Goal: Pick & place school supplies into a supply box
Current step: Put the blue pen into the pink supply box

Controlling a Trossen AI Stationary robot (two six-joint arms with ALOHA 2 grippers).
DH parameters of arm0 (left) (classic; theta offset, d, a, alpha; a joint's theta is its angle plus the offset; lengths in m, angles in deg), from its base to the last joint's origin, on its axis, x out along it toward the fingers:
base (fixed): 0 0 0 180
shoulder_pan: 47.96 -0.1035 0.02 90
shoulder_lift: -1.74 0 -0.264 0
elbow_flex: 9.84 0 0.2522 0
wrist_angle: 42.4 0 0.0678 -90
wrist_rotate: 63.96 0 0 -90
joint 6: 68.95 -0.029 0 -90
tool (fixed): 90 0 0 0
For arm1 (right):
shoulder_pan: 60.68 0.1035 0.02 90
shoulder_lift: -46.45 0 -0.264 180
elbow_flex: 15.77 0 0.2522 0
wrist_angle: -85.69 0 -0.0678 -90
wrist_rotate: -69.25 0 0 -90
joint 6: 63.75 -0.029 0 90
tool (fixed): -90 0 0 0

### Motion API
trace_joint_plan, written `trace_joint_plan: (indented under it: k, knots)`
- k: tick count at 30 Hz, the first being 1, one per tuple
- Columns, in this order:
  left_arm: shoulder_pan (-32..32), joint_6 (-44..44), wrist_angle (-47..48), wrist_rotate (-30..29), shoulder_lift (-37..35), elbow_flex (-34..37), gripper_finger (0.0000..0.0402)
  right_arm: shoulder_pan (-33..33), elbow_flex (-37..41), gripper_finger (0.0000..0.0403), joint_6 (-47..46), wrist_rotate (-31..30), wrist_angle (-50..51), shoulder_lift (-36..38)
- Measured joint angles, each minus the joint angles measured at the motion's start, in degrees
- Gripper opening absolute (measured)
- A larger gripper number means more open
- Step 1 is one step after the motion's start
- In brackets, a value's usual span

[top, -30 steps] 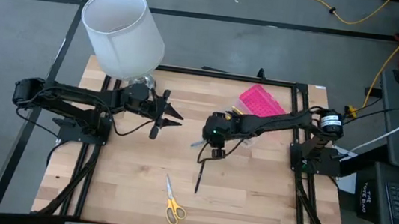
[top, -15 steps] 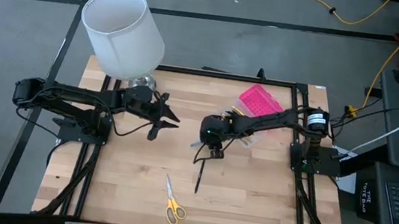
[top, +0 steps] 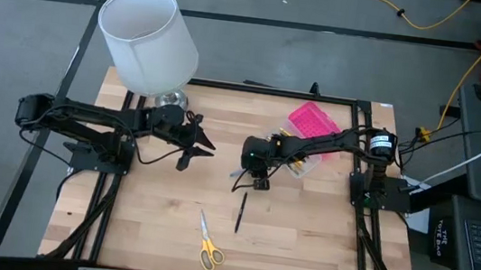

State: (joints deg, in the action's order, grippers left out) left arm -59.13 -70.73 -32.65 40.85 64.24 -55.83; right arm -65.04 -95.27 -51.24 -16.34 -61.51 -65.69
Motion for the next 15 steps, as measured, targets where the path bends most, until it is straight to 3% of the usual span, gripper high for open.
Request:
trace_joint_plan:
  k: [11,15]
  knots:
    - [3.82,0.57,-1.85,0.0,0.0,0.0,0.0094,-1.43,0.15,0.0018,0.01,0.56,2.18,-0.09]
    - [4.56,0.58,-2.25,-0.17,0.0,0.0,0.0095,-1.42,0.22,0.0018,-0.1,0.61,2.04,-0.11]
